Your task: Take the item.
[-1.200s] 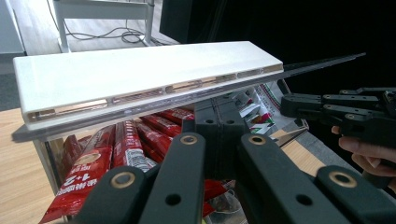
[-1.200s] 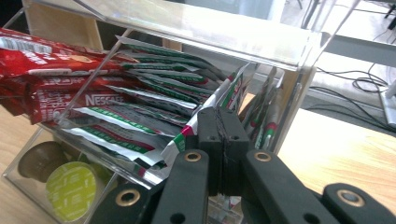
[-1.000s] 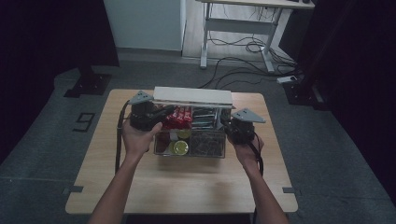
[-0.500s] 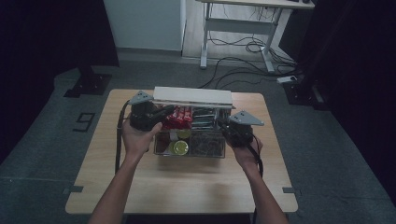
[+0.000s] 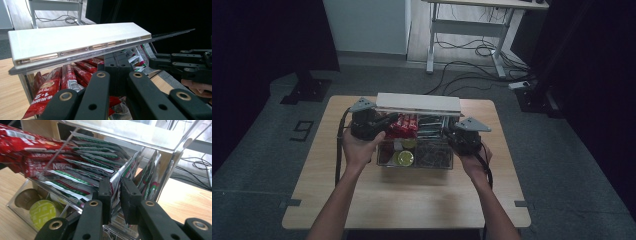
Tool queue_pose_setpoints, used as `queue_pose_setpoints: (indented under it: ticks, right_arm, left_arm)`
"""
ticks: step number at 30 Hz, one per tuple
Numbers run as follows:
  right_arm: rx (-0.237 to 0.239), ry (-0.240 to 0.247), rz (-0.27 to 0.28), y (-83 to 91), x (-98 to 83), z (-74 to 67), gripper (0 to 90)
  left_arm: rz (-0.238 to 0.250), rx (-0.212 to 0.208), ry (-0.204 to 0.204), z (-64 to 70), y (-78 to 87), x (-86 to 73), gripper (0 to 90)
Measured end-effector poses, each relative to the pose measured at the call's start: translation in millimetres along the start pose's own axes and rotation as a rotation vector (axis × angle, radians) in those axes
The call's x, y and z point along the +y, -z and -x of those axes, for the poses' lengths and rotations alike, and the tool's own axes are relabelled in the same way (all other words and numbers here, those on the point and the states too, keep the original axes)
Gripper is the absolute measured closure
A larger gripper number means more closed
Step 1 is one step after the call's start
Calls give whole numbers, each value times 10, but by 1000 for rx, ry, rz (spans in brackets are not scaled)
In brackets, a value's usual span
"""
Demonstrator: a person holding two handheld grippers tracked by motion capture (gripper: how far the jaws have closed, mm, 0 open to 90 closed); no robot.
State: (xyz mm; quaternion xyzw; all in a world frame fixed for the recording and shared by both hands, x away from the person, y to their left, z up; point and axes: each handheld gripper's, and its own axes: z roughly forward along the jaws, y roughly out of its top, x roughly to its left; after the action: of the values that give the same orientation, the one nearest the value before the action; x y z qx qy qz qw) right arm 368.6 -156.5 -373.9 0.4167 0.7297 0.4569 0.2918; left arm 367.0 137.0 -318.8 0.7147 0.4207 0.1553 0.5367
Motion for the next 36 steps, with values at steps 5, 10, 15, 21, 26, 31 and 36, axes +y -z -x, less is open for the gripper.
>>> queue_pose_setpoints:
  ticks: [5, 10, 15, 21, 26, 31, 36]
  right_arm:
    - [-6, 2, -23, -8, 2, 18, 891]
    - [-1, -18, 0, 72, 1, 60, 896]
    - [25, -52, 62, 260, -3, 119, 896]
    - [43, -80, 115, 378, -44, 146, 896]
    - [52, -93, 162, 496, -55, 172, 896]
    - [66, -117, 198, 616, -53, 225, 896]
    - [74, -127, 208, 681, -62, 267, 897]
  left_arm:
    - [-1, 1, -2, 0, 2, -2, 900]
    - [3, 1, 0, -5, 4, -5, 900]
    - [7, 3, 1, -1, -5, -1, 900]
    - [11, 6, 1, 4, -7, 14, 900]
    - [14, 7, 3, 4, -9, 30, 900]
    - [19, 7, 6, 0, -11, 43, 900]
    - [22, 5, 7, 6, -6, 53, 900]
